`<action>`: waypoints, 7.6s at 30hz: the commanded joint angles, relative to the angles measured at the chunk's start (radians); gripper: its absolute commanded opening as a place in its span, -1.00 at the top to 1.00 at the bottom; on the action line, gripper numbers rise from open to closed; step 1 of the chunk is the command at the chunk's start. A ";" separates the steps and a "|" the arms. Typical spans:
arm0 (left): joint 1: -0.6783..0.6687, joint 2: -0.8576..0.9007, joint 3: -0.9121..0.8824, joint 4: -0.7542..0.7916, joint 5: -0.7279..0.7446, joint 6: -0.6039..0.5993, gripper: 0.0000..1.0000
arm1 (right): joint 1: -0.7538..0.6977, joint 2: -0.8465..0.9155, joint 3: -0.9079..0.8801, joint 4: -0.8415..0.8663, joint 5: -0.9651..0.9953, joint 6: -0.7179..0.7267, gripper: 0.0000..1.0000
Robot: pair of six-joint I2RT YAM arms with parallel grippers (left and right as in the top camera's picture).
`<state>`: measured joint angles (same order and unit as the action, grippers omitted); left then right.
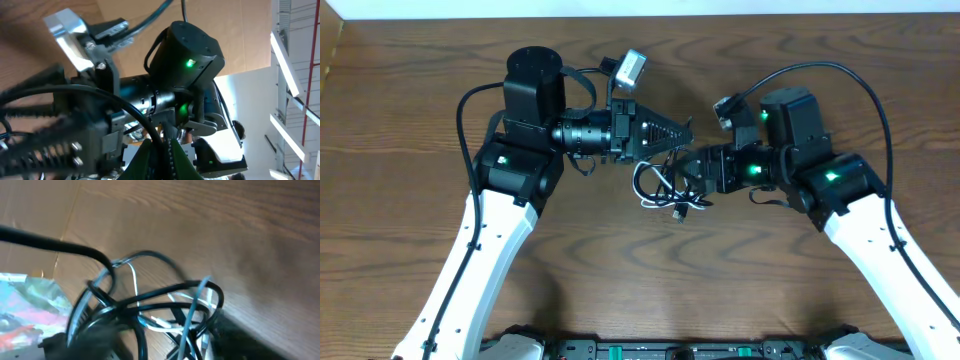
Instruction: Untangle cables
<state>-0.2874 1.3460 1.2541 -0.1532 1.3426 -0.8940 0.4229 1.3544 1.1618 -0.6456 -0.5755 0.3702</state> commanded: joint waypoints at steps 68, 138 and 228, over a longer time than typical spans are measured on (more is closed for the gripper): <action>0.053 -0.013 0.014 -0.784 -0.924 0.273 -0.34 | -0.234 0.045 0.001 0.347 -0.647 0.243 0.97; 0.216 -0.013 0.014 -0.575 -0.588 -0.642 -0.45 | 0.105 0.045 0.001 0.645 -0.357 0.043 0.98; 0.271 -0.011 0.014 -0.588 -0.645 -0.614 0.85 | 0.098 0.045 0.001 0.681 -0.576 -0.024 0.98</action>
<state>-0.0200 1.3453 1.2537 -0.7097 0.9195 -1.6016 0.5655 1.4002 1.1584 0.0444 -1.1473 0.3035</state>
